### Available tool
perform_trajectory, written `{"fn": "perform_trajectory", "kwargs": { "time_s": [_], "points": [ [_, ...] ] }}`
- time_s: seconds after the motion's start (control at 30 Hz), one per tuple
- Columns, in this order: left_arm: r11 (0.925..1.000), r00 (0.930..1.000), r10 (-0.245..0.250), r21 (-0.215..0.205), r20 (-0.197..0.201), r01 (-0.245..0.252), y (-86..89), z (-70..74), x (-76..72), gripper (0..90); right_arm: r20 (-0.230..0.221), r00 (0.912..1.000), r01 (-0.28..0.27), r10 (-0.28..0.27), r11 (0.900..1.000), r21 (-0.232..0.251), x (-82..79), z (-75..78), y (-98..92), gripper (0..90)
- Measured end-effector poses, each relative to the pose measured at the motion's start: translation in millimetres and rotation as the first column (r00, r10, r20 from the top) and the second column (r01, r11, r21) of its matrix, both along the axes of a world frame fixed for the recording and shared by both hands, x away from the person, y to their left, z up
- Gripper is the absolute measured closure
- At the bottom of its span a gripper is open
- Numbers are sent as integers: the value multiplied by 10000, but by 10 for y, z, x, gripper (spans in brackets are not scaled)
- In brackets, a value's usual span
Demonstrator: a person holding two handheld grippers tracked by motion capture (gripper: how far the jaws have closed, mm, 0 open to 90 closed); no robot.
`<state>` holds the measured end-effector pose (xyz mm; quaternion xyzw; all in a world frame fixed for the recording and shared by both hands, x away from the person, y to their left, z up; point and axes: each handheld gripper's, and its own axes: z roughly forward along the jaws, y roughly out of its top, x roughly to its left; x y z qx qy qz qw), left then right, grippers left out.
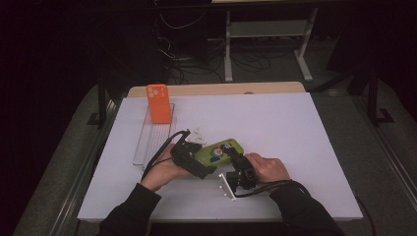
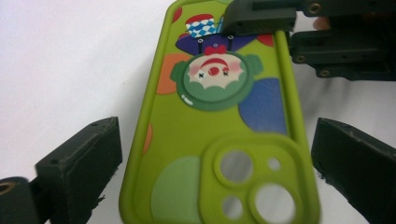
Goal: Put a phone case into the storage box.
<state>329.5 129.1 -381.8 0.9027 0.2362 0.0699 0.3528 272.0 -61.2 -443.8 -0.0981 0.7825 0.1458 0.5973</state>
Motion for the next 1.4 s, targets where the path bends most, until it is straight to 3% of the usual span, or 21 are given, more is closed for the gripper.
{"fn": "perform_trajectory", "kwargs": {
  "time_s": [0.1,0.23,0.3,0.47,0.5,0.57,0.63,0.67,0.83,0.87,0.93,1.03,1.07,1.13,1.2,1.3,1.4],
  "points": [
    [9996,10000,-2,-291,25,2,19,17,-2,0,-332,9991,271,-266,9995,146,22,26,-29,756],
    [9996,9999,-31,-290,126,34,70,41,21,0,-642,9957,705,-666,9957,603,70,57,-75,756],
    [9993,9999,58,-360,124,-54,90,44,27,0,-1275,9882,977,-845,9900,1017,84,63,-98,756],
    [9989,9997,190,-432,176,-182,115,42,46,0,-1938,9775,1147,-836,9811,1557,150,142,-171,756],
    [9986,9996,210,-485,161,-202,116,38,46,0,-2296,9682,1479,-998,9679,2031,146,152,-177,756],
    [9989,9996,260,-395,143,-254,126,38,51,0,-2491,9641,1517,-918,9606,2328,166,163,-189,756],
    [9977,9991,426,-539,86,-421,128,35,49,0,-2857,9542,1634,-886,9544,2498,182,185,-211,756],
    [9976,9990,442,-544,112,-435,134,37,56,0,-3209,9430,1821,-886,9442,2744,182,192,-217,756],
    [9953,9976,666,-713,167,-652,170,37,90,0,-4112,9076,2396,-850,9090,3411,201,210,-253,756],
    [9938,9968,798,-776,18,-794,172,35,87,0,-4362,8966,2582,-758,8899,3761,206,206,-248,756],
    [9950,9971,740,-683,151,-728,190,36,105,0,-4679,8815,2738,-644,8769,3952,226,227,-272,756],
    [9926,9958,913,-801,-2,-911,192,35,98,0,-5110,8585,2964,-439,8555,4245,253,260,-310,756],
    [9900,9948,1017,-979,-51,-1017,183,32,93,0,-5318,8462,3095,-335,8433,4393,263,267,-322,756],
    [9921,9955,945,-832,-25,-944,197,38,102,0,-5687,8223,3401,-201,8186,4628,284,276,-344,755],
    [9889,9939,1089,-996,-196,-1103,185,33,90,0,-6066,7950,3780,-26,7843,4920,297,281,-355,756],
    [9894,9938,1101,-936,-182,-1114,176,24,90,0,-6453,7636,4083,237,7565,5109,328,291,-379,756],
    [9901,9940,1074,-890,-209,-1088,181,21,97,0,-6887,7232,4494,514,7222,5258,351,298,-397,756]
  ]
}}
